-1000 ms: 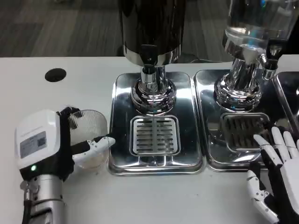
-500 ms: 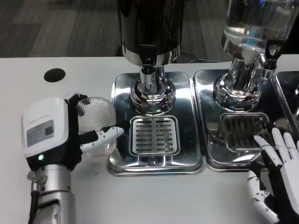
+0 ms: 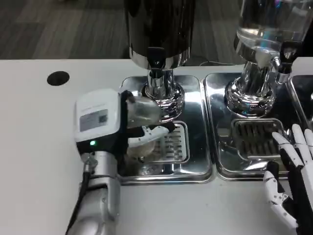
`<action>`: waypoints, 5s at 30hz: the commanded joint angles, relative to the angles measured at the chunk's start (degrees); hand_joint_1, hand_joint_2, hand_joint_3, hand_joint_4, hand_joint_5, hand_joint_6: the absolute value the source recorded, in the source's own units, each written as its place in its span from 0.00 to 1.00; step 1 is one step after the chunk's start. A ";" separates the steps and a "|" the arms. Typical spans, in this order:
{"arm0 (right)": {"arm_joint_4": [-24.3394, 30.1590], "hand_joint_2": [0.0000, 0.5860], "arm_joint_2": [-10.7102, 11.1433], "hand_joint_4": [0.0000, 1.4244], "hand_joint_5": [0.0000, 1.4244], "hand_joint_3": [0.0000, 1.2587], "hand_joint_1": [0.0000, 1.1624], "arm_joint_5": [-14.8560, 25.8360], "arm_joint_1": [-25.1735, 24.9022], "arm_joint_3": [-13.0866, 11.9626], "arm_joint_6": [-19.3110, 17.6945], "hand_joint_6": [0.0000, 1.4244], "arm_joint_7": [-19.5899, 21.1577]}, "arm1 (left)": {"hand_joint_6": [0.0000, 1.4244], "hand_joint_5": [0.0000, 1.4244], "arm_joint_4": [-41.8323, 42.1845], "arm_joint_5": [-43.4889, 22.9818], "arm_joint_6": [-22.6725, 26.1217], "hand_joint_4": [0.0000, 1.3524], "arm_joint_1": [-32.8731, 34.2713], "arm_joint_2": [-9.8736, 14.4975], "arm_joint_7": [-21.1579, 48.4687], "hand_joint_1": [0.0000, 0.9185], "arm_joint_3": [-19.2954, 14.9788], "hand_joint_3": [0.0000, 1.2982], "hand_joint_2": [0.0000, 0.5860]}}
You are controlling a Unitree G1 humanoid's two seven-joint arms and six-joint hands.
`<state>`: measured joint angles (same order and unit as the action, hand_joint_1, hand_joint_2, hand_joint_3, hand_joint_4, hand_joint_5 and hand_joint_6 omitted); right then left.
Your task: Grasp the cup under the faucet to collect the drink, then remove the cup.
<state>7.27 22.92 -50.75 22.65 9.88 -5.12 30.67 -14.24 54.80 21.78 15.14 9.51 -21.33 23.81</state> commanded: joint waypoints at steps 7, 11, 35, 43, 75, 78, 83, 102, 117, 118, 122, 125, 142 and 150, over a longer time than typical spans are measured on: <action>1.67 0.92 -0.25 0.00 0.00 0.15 0.00 1.11 1.56 -1.68 -0.65 0.00 -0.11 | 0.87 0.59 -6.78 0.81 0.22 0.47 5.20 -3.95 -4.78 0.83 3.44 0.50 0.07; 1.56 0.92 -0.25 0.00 0.00 0.15 0.00 1.45 2.08 -2.20 -1.06 0.00 -0.09 | 0.82 0.57 -6.74 0.73 0.30 0.41 4.82 -3.46 -5.93 0.71 3.59 0.46 0.06; 0.43 0.90 -0.73 0.00 0.00 0.15 0.00 2.61 2.51 -3.01 -2.65 0.00 0.14 | 0.36 0.27 0.17 -2.53 -2.84 0.09 -0.55 -0.69 -7.42 0.00 1.83 0.13 0.05; 0.98 0.88 -0.08 0.00 0.00 0.15 0.00 2.52 1.29 -3.22 -3.15 0.00 -0.52 | 0.26 0.21 12.47 -2.48 -4.42 0.09 -5.87 0.92 -5.98 0.00 -0.91 0.13 0.04; 2.60 0.90 -0.88 0.00 0.00 0.15 0.00 1.61 3.18 -3.11 -3.32 0.00 -1.19 | 0.39 0.49 19.92 -1.12 -13.91 0.46 -6.24 2.34 -1.63 0.00 -2.78 0.51 0.12; 2.58 0.91 -0.84 0.00 0.00 0.16 0.00 1.76 3.25 -3.38 -3.35 0.00 -1.20 | 0.43 0.53 19.41 -1.01 -14.92 0.51 -6.84 2.24 -3.48 0.01 -2.76 0.57 0.13; 2.61 0.92 -0.91 0.00 0.00 0.16 0.00 1.63 2.96 -3.21 -3.29 0.00 -1.40 | 0.45 0.56 19.73 -0.98 -15.31 0.52 -7.58 2.47 -3.94 0.02 -3.34 0.59 0.13; 1.77 0.92 -1.42 0.00 0.00 0.16 0.00 1.48 2.53 -2.75 -3.43 0.00 -1.27 | 0.45 0.55 18.46 -0.89 -17.21 0.52 -10.69 2.63 -5.91 0.02 -4.80 0.59 0.13; 1.18 0.92 -1.80 0.00 0.00 0.16 0.00 1.62 2.41 -2.98 -3.70 0.00 -0.79 | 0.44 0.54 18.35 -2.05 -17.90 0.52 -10.31 2.55 -5.50 0.02 -6.47 0.59 0.13; 1.13 0.92 -1.81 0.00 0.00 0.16 0.00 1.59 2.40 -2.98 -3.74 0.00 -0.71 | 0.44 0.53 18.42 -2.08 -17.96 0.52 -10.36 2.55 -5.50 0.02 -6.52 0.59 0.13; 1.06 0.92 -1.87 0.00 0.00 0.15 0.00 1.56 2.39 -2.98 -3.85 0.00 -0.58 | 0.43 0.53 18.61 -2.45 -17.96 0.51 -10.34 2.63 -5.41 0.02 -6.57 0.59 0.14; 1.03 0.92 -1.91 0.00 0.00 0.15 0.00 1.56 2.34 -2.98 -3.85 0.00 -0.62 | 0.43 0.53 18.74 -1.79 -17.77 0.51 -10.30 2.82 -5.42 0.02 -6.44 0.59 0.13; 1.70 0.93 -1.21 0.00 0.00 0.13 0.00 1.40 1.37 -3.23 -3.78 0.00 -1.74 | 0.41 0.53 21.26 -0.13 -17.27 0.51 -11.99 2.49 -5.37 0.02 -6.80 0.58 0.14; 1.49 0.94 -1.02 0.00 0.00 0.13 0.00 1.58 1.00 -3.29 -3.96 0.00 -2.11 | 0.37 0.46 22.71 0.73 -16.60 0.47 -12.60 2.39 -5.36 0.01 -7.22 0.53 0.14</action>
<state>8.61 21.29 -49.43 23.72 7.13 -8.48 28.85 7.70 54.71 4.34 4.07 11.48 -27.02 16.99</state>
